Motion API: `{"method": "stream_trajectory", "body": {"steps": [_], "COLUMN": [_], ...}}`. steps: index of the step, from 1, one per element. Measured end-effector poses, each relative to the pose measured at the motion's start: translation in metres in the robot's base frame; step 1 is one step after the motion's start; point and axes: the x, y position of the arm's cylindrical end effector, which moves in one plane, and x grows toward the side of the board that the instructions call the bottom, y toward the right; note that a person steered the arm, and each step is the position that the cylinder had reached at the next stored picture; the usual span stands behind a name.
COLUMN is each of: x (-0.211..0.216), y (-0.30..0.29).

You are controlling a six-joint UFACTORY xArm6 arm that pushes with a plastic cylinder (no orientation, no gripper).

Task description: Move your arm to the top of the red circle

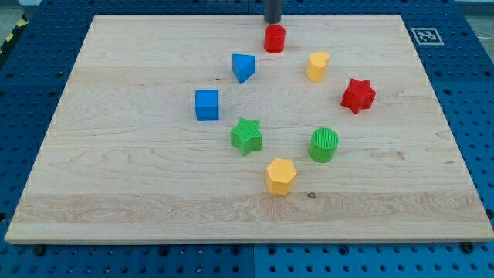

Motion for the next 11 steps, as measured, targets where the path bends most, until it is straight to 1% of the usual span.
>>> {"method": "stream_trajectory", "body": {"steps": [2,3,5,7,8,9,10,11], "x": [0.010,0.009,-0.009,-0.003,0.018,0.021,0.021,0.005], "y": [0.042,0.042,0.015,0.015,0.016,0.015,0.010,0.003]}}
